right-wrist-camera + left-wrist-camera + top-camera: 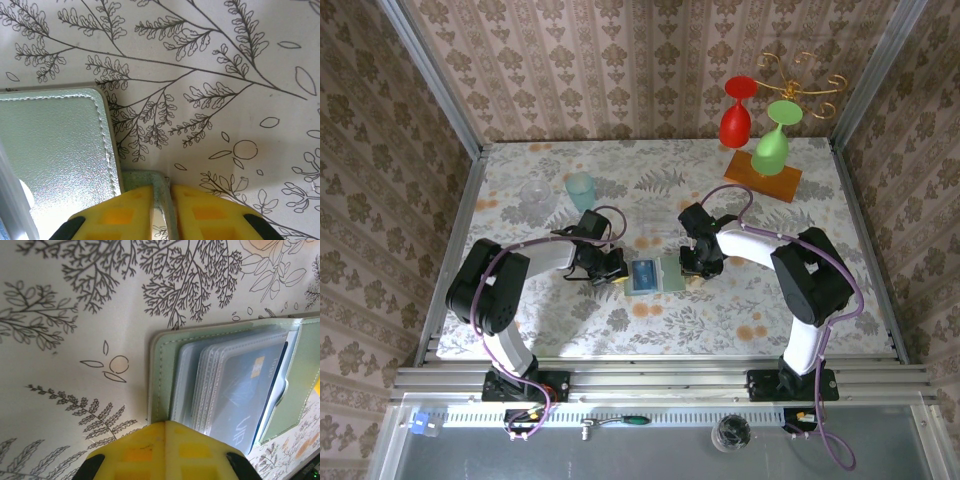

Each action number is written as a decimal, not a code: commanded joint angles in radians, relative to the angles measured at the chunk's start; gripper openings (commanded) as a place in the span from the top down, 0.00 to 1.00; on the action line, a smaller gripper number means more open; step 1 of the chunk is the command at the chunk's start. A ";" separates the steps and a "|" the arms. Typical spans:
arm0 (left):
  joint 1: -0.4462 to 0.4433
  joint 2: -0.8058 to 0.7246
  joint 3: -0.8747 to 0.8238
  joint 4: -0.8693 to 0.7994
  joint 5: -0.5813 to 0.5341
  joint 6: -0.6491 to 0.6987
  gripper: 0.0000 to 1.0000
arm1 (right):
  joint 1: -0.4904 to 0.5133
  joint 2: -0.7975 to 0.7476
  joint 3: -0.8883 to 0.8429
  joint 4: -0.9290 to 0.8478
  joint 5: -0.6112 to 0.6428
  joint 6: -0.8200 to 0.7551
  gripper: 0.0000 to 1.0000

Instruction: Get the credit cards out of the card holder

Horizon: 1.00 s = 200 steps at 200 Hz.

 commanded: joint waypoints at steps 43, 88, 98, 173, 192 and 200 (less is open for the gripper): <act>0.017 0.048 -0.019 -0.089 -0.034 0.011 1.00 | -0.016 0.004 -0.035 -0.076 0.112 -0.037 0.84; 0.028 0.060 -0.013 -0.109 -0.034 0.020 1.00 | -0.020 -0.002 -0.035 -0.087 0.125 -0.049 0.91; 0.031 0.061 -0.014 -0.111 -0.033 0.020 1.00 | -0.020 -0.004 -0.035 -0.090 0.125 -0.051 0.92; 0.036 0.077 -0.019 -0.106 -0.025 0.019 1.00 | -0.020 -0.007 -0.031 -0.098 0.130 -0.057 1.00; 0.036 0.075 -0.019 -0.100 -0.021 0.019 1.00 | -0.020 -0.014 -0.027 -0.105 0.134 -0.056 0.97; 0.036 0.072 -0.019 -0.100 -0.019 0.018 1.00 | -0.021 -0.017 -0.024 -0.106 0.137 -0.056 0.94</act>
